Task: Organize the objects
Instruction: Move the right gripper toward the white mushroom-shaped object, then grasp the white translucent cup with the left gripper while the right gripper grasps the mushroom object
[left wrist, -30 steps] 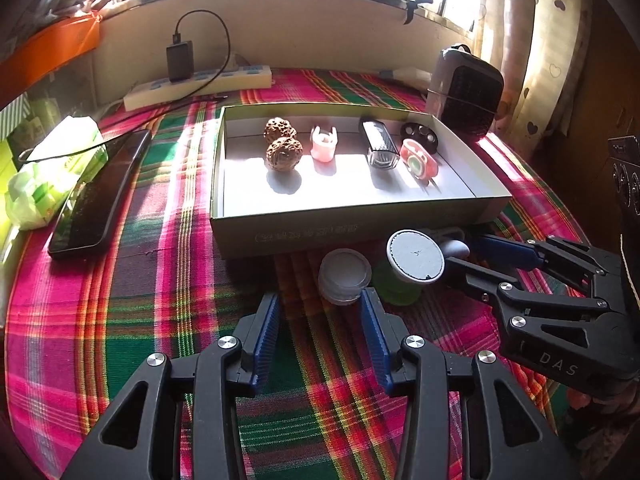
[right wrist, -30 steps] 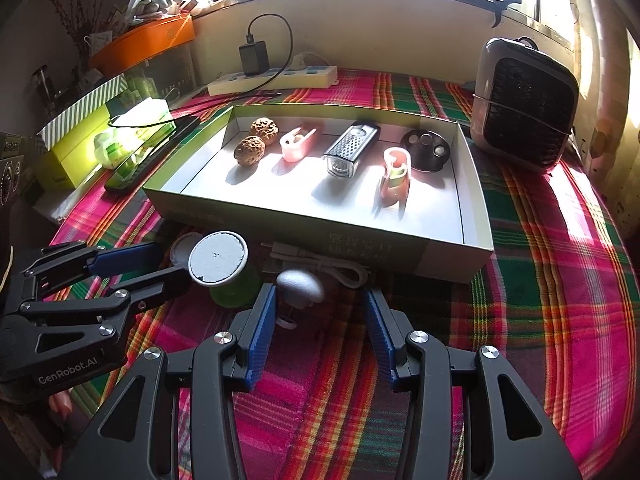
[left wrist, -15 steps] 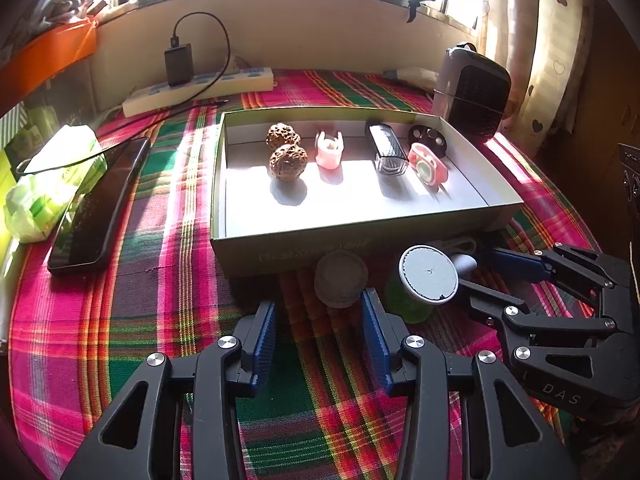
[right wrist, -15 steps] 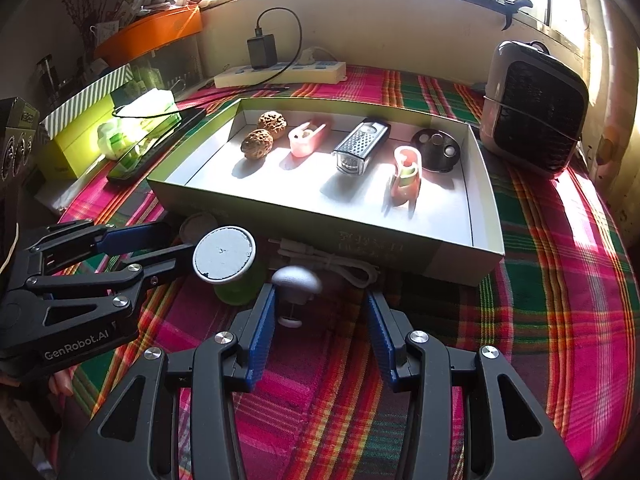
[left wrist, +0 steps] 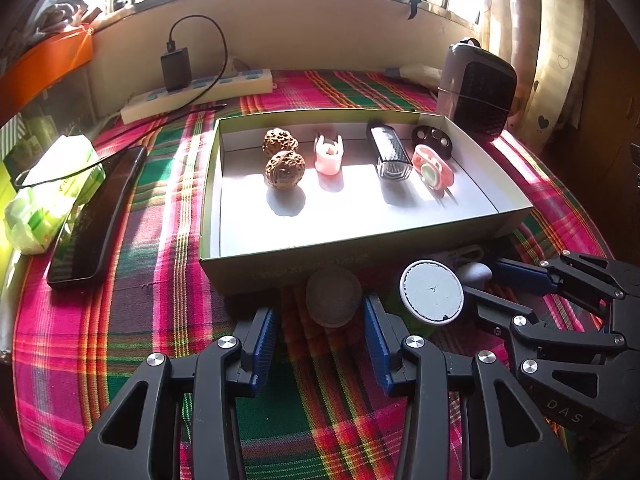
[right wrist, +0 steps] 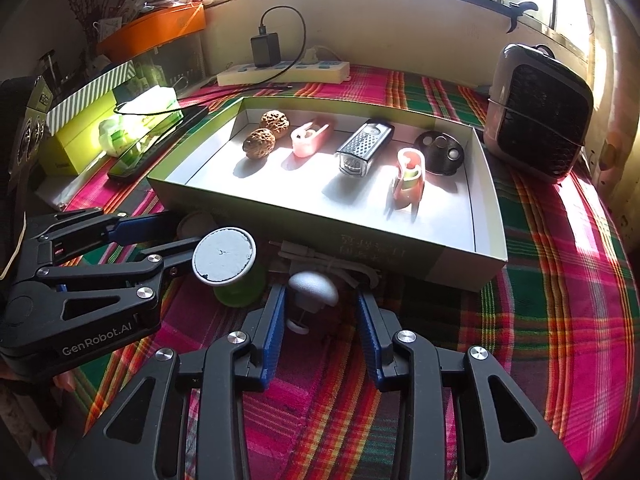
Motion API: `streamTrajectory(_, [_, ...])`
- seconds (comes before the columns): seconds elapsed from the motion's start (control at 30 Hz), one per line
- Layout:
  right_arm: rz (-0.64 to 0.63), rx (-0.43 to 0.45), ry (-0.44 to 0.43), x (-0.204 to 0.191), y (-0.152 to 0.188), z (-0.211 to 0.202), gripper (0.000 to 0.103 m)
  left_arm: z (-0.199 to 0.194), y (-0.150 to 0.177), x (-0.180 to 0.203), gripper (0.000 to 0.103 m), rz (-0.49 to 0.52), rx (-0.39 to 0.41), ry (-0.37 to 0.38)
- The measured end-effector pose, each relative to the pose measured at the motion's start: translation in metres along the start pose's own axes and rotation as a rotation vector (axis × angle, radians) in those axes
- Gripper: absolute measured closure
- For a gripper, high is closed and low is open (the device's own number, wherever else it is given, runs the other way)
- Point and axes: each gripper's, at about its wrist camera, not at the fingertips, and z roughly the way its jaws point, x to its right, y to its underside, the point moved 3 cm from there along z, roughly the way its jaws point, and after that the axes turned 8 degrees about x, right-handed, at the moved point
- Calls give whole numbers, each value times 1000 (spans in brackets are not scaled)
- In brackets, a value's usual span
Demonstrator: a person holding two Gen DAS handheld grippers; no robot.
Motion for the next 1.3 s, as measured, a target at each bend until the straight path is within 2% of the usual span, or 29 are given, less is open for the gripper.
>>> streamTrajectory(0.23, [6,1,0,2,0,0,75,0,0,-2,65,-14,5,-5])
streamTrajectory(0.4, [7,2,1,3,0,0,78,0,0,-6,77,-28,8,-22])
streamTrajectory(1.3, [18,11,-2,6,2,-5,78,-3,0,-11,77,-38,10,-14])
